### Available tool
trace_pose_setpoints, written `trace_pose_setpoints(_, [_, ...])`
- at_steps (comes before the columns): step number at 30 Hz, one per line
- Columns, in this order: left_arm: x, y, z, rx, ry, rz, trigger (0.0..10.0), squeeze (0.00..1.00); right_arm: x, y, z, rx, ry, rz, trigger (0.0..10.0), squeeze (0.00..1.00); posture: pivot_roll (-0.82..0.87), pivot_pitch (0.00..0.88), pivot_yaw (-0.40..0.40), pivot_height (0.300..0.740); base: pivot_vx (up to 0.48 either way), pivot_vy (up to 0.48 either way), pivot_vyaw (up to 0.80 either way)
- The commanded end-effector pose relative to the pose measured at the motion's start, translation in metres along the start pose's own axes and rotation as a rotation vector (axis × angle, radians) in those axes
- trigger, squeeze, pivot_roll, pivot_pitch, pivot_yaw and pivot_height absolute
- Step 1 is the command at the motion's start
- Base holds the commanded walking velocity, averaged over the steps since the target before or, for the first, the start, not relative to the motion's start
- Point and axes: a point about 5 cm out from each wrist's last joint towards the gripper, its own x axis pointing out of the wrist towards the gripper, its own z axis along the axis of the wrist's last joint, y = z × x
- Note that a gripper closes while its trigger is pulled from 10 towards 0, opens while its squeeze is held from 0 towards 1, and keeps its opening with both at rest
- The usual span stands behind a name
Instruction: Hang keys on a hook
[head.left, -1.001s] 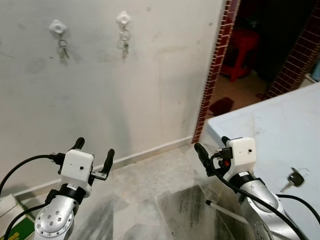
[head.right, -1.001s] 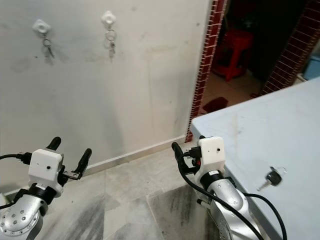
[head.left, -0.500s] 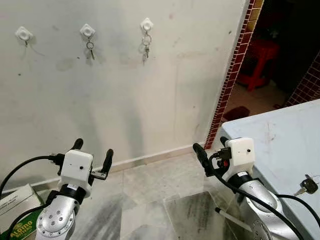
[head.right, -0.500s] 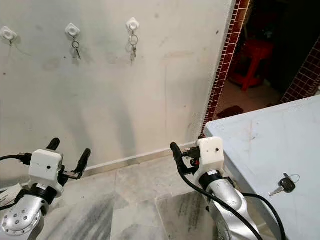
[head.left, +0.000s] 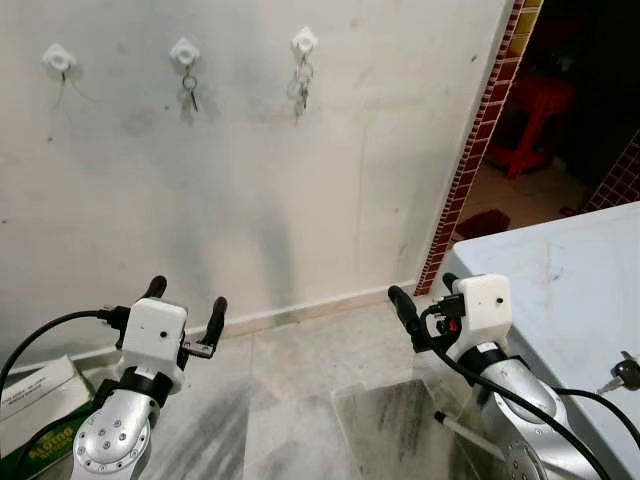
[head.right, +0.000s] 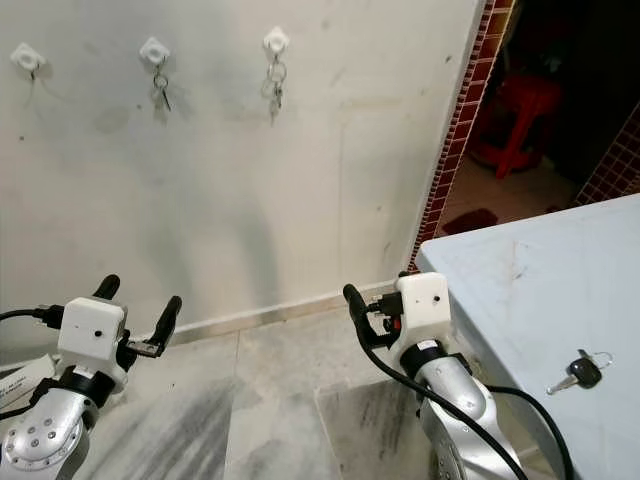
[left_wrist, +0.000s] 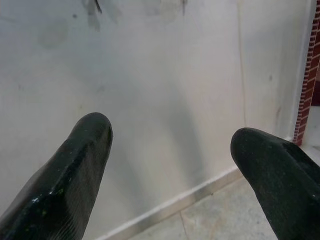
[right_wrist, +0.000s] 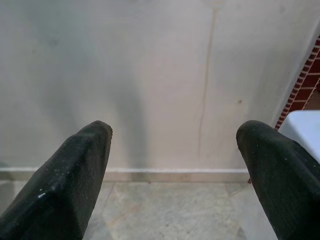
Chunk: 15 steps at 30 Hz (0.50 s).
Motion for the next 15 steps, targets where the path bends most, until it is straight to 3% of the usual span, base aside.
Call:
trace_pose_setpoints(1, [-0.0001, 0.0011, -0.0045, 0.003, 0.026, 0.002, 10.0, 0.00, -0.0009, 0.0001, 0.0020, 0.001, -0.005, -0.001, 10.0, 0.00, 0.09, 0.000, 0.022, 0.740, -0.274, 0.000, 0.00])
trace_pose_setpoints(15, [-0.0008, 0.0009, -0.0053, 0.006, 0.028, -0.005, 10.0, 0.00, -0.0007, 0.0009, 0.0011, 0.004, -0.002, 0.002, 10.0, 0.00, 0.09, 0.000, 0.022, 0.740, -0.277, 0.000, 0.00])
